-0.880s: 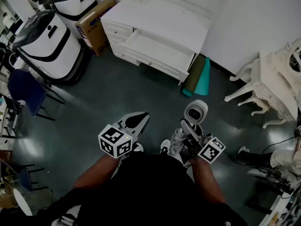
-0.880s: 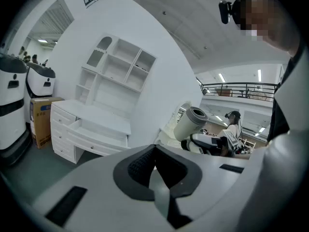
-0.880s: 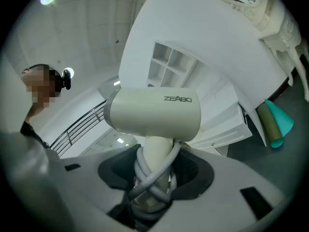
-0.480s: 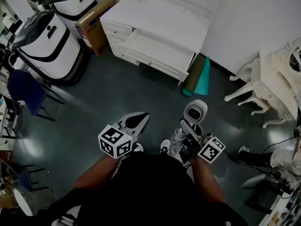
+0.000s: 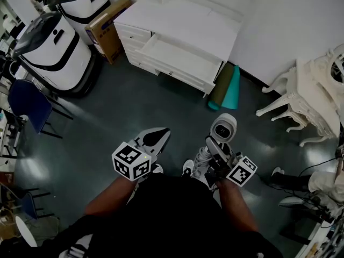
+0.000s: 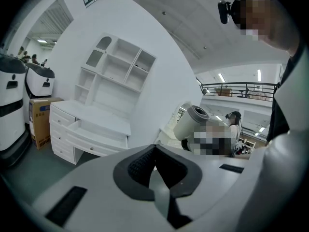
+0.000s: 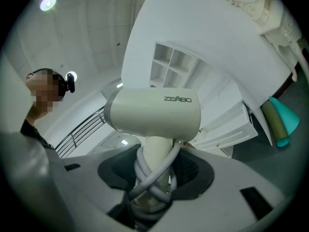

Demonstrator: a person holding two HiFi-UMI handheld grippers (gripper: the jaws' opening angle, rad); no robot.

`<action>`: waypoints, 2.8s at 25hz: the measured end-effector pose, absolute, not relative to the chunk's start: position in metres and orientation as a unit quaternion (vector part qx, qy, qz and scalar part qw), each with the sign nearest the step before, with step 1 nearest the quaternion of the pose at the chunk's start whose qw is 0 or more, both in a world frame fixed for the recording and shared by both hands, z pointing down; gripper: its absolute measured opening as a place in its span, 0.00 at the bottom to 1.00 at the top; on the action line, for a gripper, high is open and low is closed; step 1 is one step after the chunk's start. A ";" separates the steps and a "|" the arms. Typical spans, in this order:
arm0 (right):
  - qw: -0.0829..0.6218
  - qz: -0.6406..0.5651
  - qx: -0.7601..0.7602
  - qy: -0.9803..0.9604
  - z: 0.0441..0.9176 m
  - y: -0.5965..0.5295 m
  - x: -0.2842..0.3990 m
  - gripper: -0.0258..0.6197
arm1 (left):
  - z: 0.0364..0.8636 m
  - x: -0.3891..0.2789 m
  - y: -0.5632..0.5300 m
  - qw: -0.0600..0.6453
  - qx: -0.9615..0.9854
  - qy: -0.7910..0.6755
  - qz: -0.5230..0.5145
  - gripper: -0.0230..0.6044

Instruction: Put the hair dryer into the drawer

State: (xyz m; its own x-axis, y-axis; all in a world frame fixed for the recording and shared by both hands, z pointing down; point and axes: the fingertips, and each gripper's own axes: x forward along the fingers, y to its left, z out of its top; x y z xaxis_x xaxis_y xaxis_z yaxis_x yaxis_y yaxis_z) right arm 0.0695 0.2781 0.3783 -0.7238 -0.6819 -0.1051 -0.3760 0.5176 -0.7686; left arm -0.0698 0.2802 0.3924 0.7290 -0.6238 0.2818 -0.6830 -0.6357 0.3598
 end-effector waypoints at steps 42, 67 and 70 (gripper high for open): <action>0.182 -0.367 -0.282 0.868 0.392 0.224 0.187 0.37 | 0.397 0.033 0.246 0.214 0.880 -0.418 0.070 0.04; 0.190 -0.387 -0.270 0.861 0.407 0.197 0.191 0.37 | 0.408 0.048 0.213 0.220 0.876 -0.418 0.094 0.04; 0.187 -0.387 -0.273 0.861 0.406 0.186 0.184 0.37 | 0.412 0.040 0.205 0.226 0.875 -0.418 0.096 0.04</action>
State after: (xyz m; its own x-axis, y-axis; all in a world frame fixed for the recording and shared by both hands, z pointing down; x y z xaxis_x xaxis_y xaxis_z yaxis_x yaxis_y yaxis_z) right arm 0.1844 0.1865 0.4064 -0.7806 -0.6152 -0.1105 -0.3255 0.5511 -0.7683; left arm 0.0404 0.2045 0.4123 0.6325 -0.6872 0.3573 -0.7743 -0.5488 0.3151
